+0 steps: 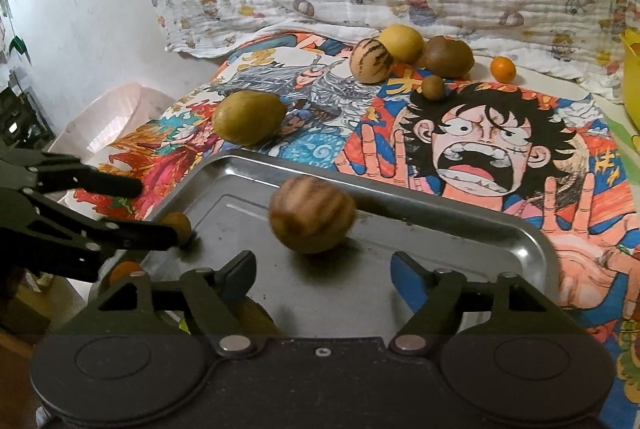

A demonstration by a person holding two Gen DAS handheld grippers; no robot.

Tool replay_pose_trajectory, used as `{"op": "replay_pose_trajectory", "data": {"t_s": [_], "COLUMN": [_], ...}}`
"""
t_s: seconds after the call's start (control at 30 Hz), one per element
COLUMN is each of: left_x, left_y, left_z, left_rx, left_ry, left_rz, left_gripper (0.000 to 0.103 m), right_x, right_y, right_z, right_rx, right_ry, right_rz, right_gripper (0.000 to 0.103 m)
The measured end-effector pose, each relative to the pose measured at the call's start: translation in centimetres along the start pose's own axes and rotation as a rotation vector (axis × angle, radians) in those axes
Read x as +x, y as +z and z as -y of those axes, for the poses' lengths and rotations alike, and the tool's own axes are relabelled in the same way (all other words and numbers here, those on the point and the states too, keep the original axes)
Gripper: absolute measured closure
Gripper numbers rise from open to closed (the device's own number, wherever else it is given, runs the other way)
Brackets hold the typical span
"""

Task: Organize fruits
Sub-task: 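Open the left tool over the tray while the right tool releases the striped fruit, then move the left tool toward a striped fruit while the right tool moves toward a stickered kiwi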

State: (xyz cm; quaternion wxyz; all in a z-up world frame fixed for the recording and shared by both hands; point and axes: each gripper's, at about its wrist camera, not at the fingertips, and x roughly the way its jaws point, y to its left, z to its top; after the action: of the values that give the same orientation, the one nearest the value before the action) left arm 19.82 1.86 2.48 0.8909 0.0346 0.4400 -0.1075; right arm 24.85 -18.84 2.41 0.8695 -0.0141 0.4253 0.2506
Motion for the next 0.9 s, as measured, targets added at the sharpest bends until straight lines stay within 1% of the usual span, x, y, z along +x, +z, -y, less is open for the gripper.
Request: {"op": "replay_pose_trajectory", "data": {"t_s": [0.1,0.2,0.4,0.47,0.6,0.9], "left_x": [-0.5,-1.2,-2.5,-2.9,-3.5,-4.2], "left_y": [0.0,-0.2,-1.1,-1.6,-2.5,-3.3], "left_z": [-0.2,-0.2,-0.6,-0.8,-1.3,-2.3], "left_rx": [0.005,0.021,0.039,0.038,0.043,0.061], "left_ry": [0.006,0.013,0.011,0.009,0.006,0.060], "left_rz": [0.000,0.005,0.005,-0.001,-0.025,-0.063], "left_gripper": [0.010,0.004,0.001,0.001,0.001,0.001], "right_x": [-0.6,-1.4,-3.2,-3.7,-4.5,-4.8], "right_y": [-0.1,-0.1,-0.4,-0.6,-1.4,-2.1], "right_z": [0.0,0.1,-0.2,-0.7,-1.4,-1.1], "right_rx": [-0.008,-0.016,-0.061,-0.099,-0.174,-0.276], "right_ry": [-0.006,-0.001,0.023,0.021,-0.012,-0.134], "right_rz": [0.004,0.006,0.001,-0.012,-0.030,-0.058], "right_gripper": [0.018,0.013,0.004,0.004,0.003,0.003]}}
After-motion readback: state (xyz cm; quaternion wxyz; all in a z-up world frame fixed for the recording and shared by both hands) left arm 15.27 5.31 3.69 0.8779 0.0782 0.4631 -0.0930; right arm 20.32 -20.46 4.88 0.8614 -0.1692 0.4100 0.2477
